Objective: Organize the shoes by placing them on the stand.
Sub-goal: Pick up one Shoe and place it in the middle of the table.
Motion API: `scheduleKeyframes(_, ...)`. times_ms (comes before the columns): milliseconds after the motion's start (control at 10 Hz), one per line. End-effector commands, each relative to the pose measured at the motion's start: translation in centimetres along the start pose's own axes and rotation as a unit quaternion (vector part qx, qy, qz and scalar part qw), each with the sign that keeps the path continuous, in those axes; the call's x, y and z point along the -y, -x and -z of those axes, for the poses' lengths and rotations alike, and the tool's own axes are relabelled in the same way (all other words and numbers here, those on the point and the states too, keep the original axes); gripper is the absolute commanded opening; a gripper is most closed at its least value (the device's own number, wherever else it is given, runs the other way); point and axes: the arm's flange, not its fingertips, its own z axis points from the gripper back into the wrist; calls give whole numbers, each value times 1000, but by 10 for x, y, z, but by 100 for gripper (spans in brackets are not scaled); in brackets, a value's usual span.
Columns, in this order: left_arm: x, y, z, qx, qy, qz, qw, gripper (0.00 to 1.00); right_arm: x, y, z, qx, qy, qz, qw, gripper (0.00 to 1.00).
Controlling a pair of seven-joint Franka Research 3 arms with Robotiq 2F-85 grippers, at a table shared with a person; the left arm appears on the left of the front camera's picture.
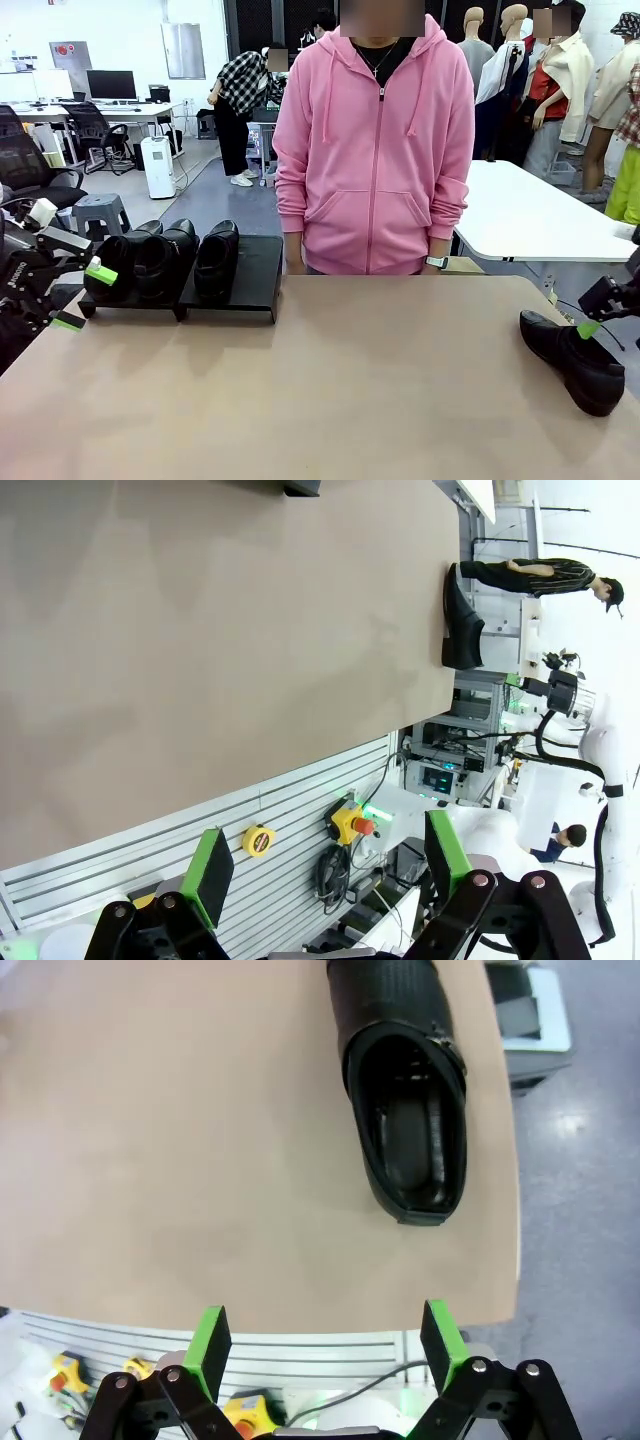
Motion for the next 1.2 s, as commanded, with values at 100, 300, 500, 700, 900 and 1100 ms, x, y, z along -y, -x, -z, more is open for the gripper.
scheduleKeyframes(100,0,0,-2,1,16,8,1000,100,-9,-44,50,-2,89,3,996,100)
scheduleKeyframes(300,0,0,-2,1,16,8,1000,100,-11,-58,64,-12,98,5,995,100)
scheduleKeyframes(500,0,0,-2,1,16,8,1000,100,-10,-63,81,-25,107,14,994,100)
scheduleKeyframes(700,0,0,-2,1,16,8,1000,100,-13,-68,87,-24,110,5,994,100)
scheduleKeyframes(900,0,0,-2,1,16,8,1000,100,-20,-73,89,-32,110,3,993,100)
scheduleKeyframes(1100,0,0,-2,1,16,8,1000,100,-26,-77,93,-39,110,-1,993,100)
